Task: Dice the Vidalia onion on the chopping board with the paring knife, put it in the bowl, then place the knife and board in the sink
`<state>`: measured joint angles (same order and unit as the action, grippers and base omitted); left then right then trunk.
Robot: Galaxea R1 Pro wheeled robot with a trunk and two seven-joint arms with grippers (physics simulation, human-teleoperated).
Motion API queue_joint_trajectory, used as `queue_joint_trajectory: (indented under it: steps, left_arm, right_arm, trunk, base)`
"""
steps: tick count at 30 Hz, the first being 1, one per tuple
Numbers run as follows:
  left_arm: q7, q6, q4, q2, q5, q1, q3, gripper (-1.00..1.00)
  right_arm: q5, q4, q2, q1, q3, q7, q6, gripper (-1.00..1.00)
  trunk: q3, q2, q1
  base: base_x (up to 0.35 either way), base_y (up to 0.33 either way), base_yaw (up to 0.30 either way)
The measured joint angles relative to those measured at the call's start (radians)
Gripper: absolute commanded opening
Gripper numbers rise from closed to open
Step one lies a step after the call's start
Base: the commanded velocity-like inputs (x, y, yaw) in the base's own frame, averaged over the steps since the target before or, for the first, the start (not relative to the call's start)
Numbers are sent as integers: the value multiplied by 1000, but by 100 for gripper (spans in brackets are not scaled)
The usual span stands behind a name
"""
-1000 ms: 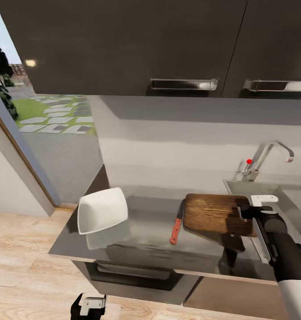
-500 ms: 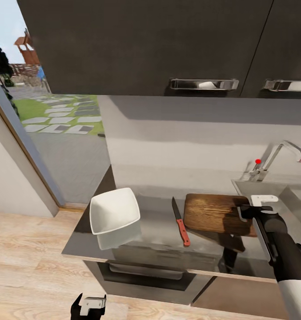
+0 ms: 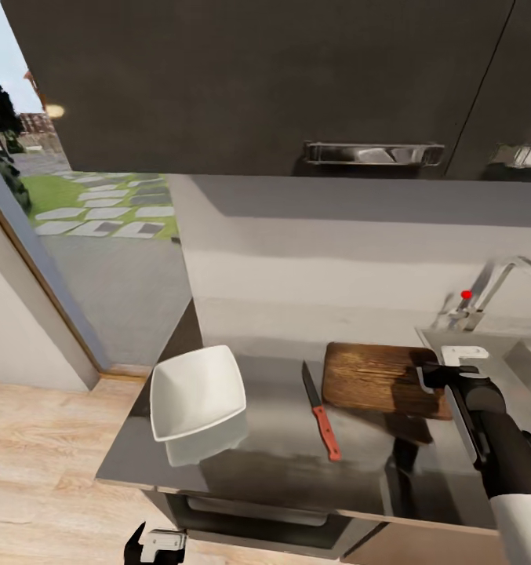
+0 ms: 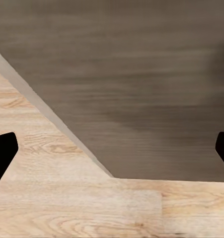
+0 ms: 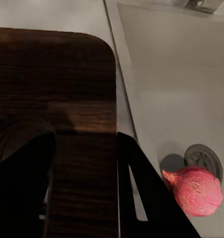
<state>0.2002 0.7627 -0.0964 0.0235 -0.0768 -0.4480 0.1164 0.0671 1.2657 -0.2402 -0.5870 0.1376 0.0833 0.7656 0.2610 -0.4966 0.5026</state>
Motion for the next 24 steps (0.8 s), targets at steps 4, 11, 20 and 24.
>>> queue_joint_trajectory:
  steps: [4,11,20,24]
  left_arm:
    - [0,-1,-56,0,-6,0,2,100]
    - [0,-1,-70,-1,-1,0,0,100]
    - [0,-1,-70,0,1,0,-3,100]
    - [0,-1,-70,0,1,0,-4,100]
  right_arm:
    - [0,0,0,0,0,0,0,-100]
    - [1,-5,1,-1,-1,-2,0,-100]
    - [4,-5,1,0,-3,-7,-15,-100]
    - [3,-8,1,0,-4,-8,-22,-100]
  trunk:
    - [0,0,0]
    - [0,0,0]
    - [0,0,0]
    - [0,0,0]
  base:
    - [174,0,0]
    - [26,0,0]
    - [1,0,0]
    - [0,0,0]
